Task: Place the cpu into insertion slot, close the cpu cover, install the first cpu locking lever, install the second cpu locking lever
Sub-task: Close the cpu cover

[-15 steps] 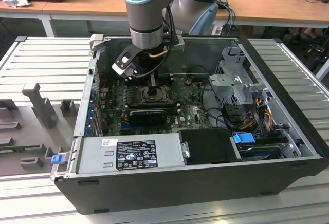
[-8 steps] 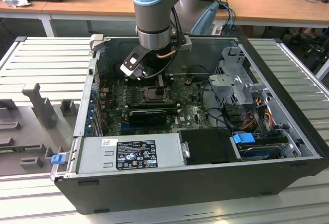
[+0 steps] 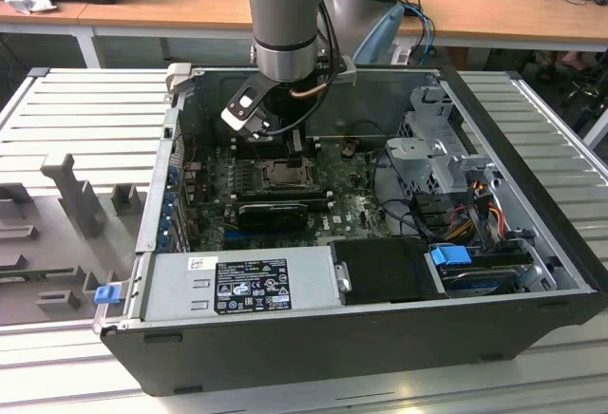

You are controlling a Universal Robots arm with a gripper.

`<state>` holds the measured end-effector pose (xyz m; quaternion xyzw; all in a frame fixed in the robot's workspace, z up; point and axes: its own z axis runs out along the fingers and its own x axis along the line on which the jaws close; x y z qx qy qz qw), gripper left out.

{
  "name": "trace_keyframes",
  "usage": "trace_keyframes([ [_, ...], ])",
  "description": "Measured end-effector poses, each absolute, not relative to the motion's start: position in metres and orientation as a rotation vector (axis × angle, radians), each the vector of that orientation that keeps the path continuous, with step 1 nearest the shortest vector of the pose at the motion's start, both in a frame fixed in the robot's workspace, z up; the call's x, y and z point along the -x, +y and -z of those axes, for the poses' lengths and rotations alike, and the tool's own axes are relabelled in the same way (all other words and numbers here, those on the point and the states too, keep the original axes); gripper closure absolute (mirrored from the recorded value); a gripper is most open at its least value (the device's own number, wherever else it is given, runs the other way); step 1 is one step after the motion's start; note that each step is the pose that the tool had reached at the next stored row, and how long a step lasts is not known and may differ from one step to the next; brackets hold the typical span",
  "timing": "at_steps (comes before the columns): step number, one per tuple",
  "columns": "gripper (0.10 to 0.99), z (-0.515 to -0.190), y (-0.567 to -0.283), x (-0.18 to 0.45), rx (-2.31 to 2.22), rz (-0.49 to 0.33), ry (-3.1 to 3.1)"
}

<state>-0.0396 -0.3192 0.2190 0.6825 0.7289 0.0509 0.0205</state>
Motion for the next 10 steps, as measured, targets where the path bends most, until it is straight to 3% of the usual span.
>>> trace_keyframes([
  [4,0.98,-0.22,-0.3193,0.0395,-2.164,-0.066,2.308],
  [10,0.98,-0.2215,-0.3193,0.0381,-2.111,-0.055,2.367],
])
